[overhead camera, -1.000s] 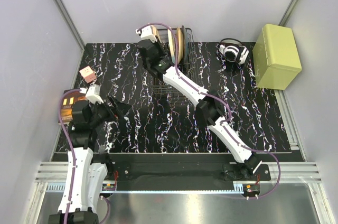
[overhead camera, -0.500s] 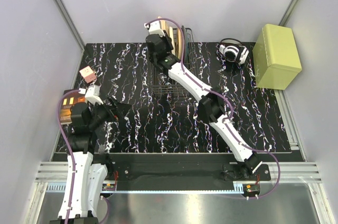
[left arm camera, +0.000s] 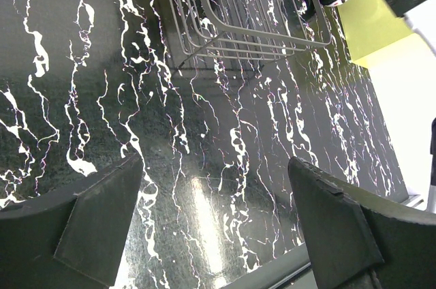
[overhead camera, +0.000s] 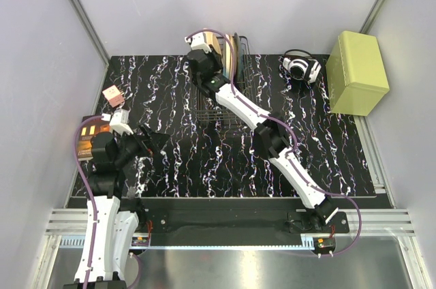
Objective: Load the plates into the dish rack
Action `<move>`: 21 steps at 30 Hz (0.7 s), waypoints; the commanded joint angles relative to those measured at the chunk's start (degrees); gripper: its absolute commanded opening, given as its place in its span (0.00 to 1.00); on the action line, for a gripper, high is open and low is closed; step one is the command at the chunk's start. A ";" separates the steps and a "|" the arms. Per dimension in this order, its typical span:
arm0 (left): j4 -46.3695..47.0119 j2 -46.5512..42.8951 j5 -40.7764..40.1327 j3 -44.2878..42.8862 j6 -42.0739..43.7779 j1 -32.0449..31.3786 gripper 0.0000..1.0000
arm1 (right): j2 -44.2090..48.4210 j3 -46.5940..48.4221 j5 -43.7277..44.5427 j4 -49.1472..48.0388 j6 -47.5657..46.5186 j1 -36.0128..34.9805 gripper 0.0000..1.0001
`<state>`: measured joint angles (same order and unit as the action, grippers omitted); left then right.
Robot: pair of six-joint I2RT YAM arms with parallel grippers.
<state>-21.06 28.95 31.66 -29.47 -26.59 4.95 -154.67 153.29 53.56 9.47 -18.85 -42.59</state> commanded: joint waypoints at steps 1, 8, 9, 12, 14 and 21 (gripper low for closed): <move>2.95 -0.30 -0.90 0.21 0.22 -0.20 0.93 | 0.87 1.31 2.34 -7.98 0.04 0.66 0.00; 3.04 0.41 -0.99 0.38 0.31 -1.08 0.94 | -1.16 1.74 2.07 -7.63 0.66 1.54 0.00; 2.95 0.67 -1.07 0.30 0.31 -1.26 0.94 | -1.42 1.75 2.07 -7.63 0.57 1.63 0.00; 2.87 1.11 -0.99 0.21 0.40 -1.87 0.94 | -1.95 2.10 1.90 -7.54 0.66 2.07 0.10; 2.87 1.46 -0.72 0.21 0.31 -2.05 0.94 | -2.21 2.18 1.63 -7.63 0.48 2.68 0.14; 3.04 1.55 -0.81 0.29 0.31 -2.23 0.94 | -0.20 -0.45 1.63 -7.54 0.04 3.04 0.40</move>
<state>-20.88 30.55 31.29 -29.41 -26.59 2.98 -158.47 152.51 51.46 8.12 -18.20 -41.65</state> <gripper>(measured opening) 0.934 0.368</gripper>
